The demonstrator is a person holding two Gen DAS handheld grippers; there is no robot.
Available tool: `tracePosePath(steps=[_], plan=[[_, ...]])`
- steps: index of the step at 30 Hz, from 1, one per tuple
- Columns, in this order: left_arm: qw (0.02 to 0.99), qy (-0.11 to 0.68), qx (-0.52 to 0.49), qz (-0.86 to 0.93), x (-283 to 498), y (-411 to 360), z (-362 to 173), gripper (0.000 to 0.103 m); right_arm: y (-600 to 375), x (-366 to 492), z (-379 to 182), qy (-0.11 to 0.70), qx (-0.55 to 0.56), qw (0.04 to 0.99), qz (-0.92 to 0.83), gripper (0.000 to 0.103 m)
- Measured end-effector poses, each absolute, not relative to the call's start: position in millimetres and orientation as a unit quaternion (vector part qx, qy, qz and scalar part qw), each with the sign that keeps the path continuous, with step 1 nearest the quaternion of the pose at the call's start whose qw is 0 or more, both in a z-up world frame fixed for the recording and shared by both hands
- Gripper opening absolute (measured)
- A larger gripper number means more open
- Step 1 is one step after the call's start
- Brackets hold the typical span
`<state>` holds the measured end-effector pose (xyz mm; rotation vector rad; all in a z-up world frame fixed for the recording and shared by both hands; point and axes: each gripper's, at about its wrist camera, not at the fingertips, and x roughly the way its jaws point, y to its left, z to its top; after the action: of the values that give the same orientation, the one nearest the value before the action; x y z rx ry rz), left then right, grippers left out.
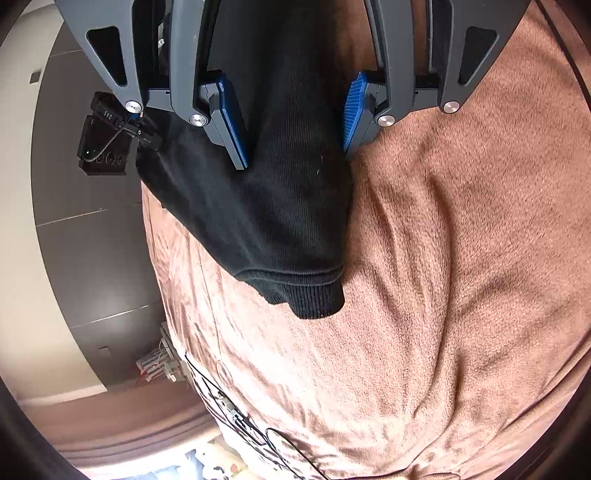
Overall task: Fold small clothes
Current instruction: 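Close both grippers on the end of the folded black sweatshirt, then lift the sweatshirt bundle off the blanket with both grippers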
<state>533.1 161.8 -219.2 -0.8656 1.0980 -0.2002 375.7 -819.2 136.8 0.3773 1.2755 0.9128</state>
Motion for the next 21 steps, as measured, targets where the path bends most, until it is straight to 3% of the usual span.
tracePosePath(steps=[3, 7, 12, 21], plan=[[0.761, 0.503, -0.398, -0.097, 543, 164, -221, 0.049, -810, 378, 135, 0.566, 0.172, 0.698, 0.404, 0.047], [0.761, 0.488, -0.417, -0.094, 557, 168, -229, 0.047, -798, 368, 144, 0.565, 0.143, 0.710, 0.394, 0.024], [0.755, 0.489, -0.429, -0.078, 559, 172, -225, 0.022, -788, 350, 170, 0.548, 0.116, 0.737, 0.379, 0.020], [0.787, 0.458, -0.405, -0.089, 533, 163, -169, 0.020, -788, 293, 236, 0.503, 0.082, 0.775, 0.374, 0.019]])
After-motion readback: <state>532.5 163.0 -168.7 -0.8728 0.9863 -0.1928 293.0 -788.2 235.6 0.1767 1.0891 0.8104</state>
